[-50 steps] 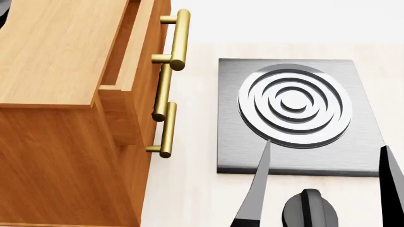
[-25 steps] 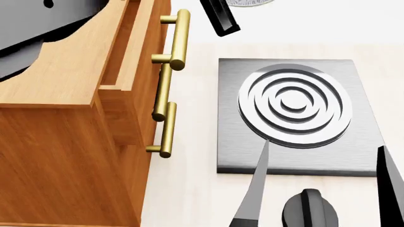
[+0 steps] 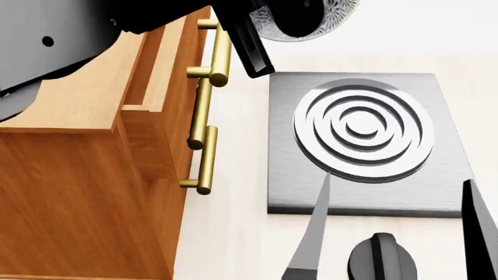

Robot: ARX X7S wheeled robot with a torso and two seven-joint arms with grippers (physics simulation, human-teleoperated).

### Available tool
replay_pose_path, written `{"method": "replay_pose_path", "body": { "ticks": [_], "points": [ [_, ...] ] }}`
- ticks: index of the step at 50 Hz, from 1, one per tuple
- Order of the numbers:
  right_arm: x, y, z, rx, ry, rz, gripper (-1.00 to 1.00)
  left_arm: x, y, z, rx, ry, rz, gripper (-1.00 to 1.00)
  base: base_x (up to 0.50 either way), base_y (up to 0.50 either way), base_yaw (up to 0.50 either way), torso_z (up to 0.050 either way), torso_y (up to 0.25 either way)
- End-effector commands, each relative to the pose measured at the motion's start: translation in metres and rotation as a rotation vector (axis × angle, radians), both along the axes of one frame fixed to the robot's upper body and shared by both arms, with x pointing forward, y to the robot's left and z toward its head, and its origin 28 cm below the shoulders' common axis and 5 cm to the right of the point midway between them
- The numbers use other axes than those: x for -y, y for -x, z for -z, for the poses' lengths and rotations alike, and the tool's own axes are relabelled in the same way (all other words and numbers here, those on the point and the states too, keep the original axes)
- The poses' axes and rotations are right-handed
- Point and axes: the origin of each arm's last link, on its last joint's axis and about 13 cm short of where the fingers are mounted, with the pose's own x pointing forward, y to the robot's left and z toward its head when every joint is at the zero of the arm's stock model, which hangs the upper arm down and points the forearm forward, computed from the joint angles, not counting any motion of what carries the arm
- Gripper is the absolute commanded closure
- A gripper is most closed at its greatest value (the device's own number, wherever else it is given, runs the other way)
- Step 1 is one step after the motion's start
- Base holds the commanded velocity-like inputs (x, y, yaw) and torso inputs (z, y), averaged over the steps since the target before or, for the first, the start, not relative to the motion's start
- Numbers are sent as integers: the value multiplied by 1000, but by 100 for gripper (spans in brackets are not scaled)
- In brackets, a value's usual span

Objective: Pick the akita bowl on the wooden cabinet and place it on the plate.

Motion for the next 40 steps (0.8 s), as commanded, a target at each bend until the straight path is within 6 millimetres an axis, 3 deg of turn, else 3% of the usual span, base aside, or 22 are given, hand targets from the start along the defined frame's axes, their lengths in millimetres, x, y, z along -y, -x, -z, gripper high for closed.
{"method": "replay_pose_path", "body": {
  "ticks": [1, 40],
  "points": [
    [-1, 0, 0, -1, 3, -2, -100, -3, 1, 3, 15, 6, 8, 100, 0, 0, 0, 0, 0],
    [-4, -2, 3, -60, 27, -53, -100, -6, 6, 15, -26, 1, 70, 100, 0, 0, 0, 0, 1]
  ]
}}
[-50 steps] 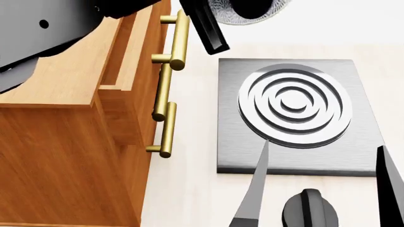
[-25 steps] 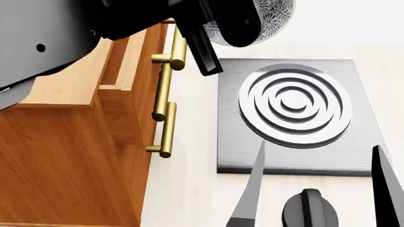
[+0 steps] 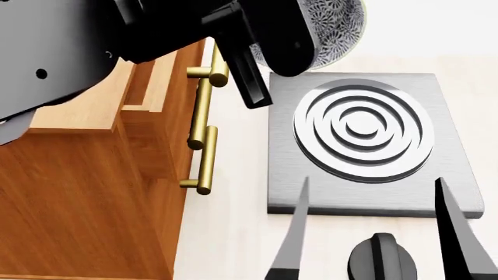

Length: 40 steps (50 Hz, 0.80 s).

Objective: Pick the akita bowl on the wooden cabinet and place it on the plate.

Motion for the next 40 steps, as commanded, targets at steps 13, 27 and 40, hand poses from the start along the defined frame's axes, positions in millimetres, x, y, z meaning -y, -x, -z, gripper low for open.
{"method": "replay_pose_path", "body": {
  "ticks": [13, 27, 40],
  "points": [
    [0, -1, 1, -15, 0, -6, -100, -11, 7, 3, -6, 13, 52, 100, 0, 0, 0, 0, 1],
    [1, -6, 4, -48, -8, 3, -100, -15, 11, 4, -5, 18, 73, 100, 0, 0, 0, 0, 0],
    [1, -6, 4, -60, -11, -4, -100, -14, 19, 9, -27, 0, 128, 100, 0, 0, 0, 0, 1]
  ]
}}
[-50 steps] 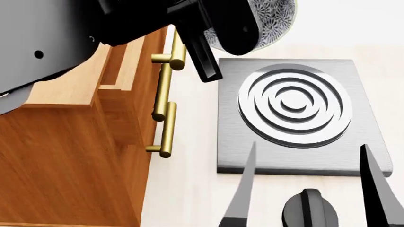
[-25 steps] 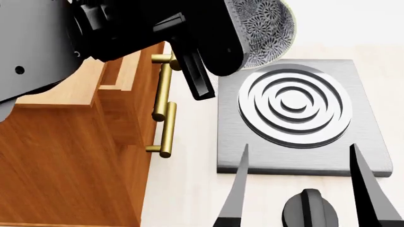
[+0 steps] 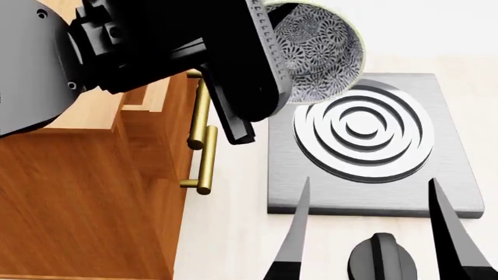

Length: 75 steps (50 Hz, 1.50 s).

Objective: Pick the akita bowl on the wooden cabinet and place it on the plate.

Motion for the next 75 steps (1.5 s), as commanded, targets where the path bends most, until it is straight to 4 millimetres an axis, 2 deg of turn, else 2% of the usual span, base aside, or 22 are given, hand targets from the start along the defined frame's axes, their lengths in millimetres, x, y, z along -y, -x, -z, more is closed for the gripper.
{"method": "replay_pose_path", "body": {
  "ticks": [1, 22, 26, 27, 75],
  "points": [
    [0, 0, 0, -8, -2, -5, -100, -1, 7, 1, 8, -2, 35, 100, 0, 0, 0, 0, 0],
    [1, -3, 2, -19, -3, 4, -100, -7, 11, 8, -8, -1, 64, 100, 0, 0, 0, 0, 0],
    [1, -3, 3, -22, -2, 7, -100, -8, 15, 9, -3, 2, 68, 100, 0, 0, 0, 0, 0],
    [0, -6, 4, -28, 1, 8, -100, -11, 23, 16, -6, 6, 81, 100, 0, 0, 0, 0, 0],
    [0, -6, 3, -44, -5, 24, -100, -15, 34, 37, -41, 28, 112, 100, 0, 0, 0, 0, 0]
  ]
}}
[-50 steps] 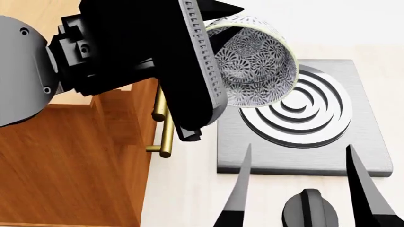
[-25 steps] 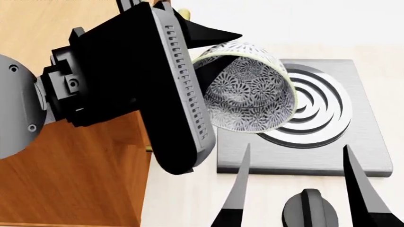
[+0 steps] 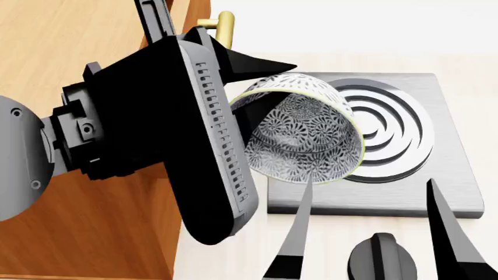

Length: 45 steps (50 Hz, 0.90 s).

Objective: Pick the akita bowl on the wooden cabinet and place it on the plate.

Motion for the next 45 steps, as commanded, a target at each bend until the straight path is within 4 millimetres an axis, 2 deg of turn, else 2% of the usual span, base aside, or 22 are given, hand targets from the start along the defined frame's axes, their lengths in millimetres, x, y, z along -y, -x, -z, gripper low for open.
{"method": "replay_pose_path", "body": {
  "ticks": [1, 15, 45],
  "points": [
    [0, -1, 0, -13, -1, 7, -100, -3, 6, 1, 20, 20, -1, 100, 0, 0, 0, 0, 0],
    [-2, -2, 2, -29, 16, -2, -100, -1, 18, 3, 26, 14, 35, 100, 0, 0, 0, 0, 1],
    [0, -5, 2, -41, -11, 22, -100, -5, 24, 8, 25, 9, 36, 100, 0, 0, 0, 0, 0]
  ]
}}
